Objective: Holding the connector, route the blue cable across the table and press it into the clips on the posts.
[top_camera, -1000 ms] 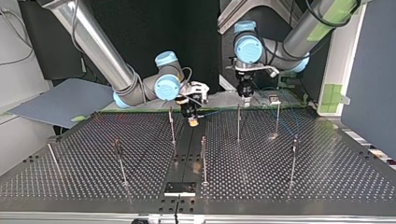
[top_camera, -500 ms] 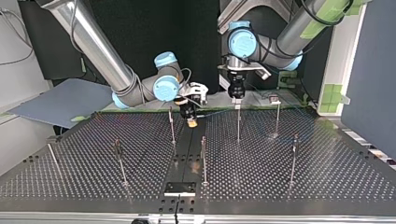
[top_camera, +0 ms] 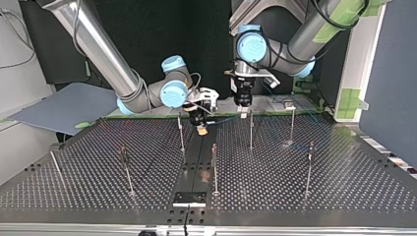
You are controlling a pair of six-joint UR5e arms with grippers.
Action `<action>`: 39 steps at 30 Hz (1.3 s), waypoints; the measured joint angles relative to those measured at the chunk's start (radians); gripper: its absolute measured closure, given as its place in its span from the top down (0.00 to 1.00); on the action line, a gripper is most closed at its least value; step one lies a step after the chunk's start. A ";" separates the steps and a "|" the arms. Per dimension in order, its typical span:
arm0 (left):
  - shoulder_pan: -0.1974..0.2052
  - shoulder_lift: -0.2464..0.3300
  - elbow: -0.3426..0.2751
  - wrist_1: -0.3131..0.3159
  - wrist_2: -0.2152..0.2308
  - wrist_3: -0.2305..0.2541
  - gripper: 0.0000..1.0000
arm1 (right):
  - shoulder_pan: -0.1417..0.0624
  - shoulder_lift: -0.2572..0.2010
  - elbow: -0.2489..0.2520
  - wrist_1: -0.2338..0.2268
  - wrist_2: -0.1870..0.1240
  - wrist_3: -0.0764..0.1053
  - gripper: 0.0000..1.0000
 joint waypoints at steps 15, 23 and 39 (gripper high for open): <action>-0.014 -0.095 0.087 -0.034 -0.030 -0.024 1.00 | -0.004 0.000 0.000 0.003 -0.010 0.009 0.00; -0.018 -0.163 0.155 -0.045 -0.032 -0.027 1.00 | -0.005 0.001 0.000 0.004 -0.013 0.009 0.00; -0.021 -0.248 0.256 -0.080 -0.057 -0.044 1.00 | -0.006 0.001 0.000 0.003 -0.017 0.009 0.00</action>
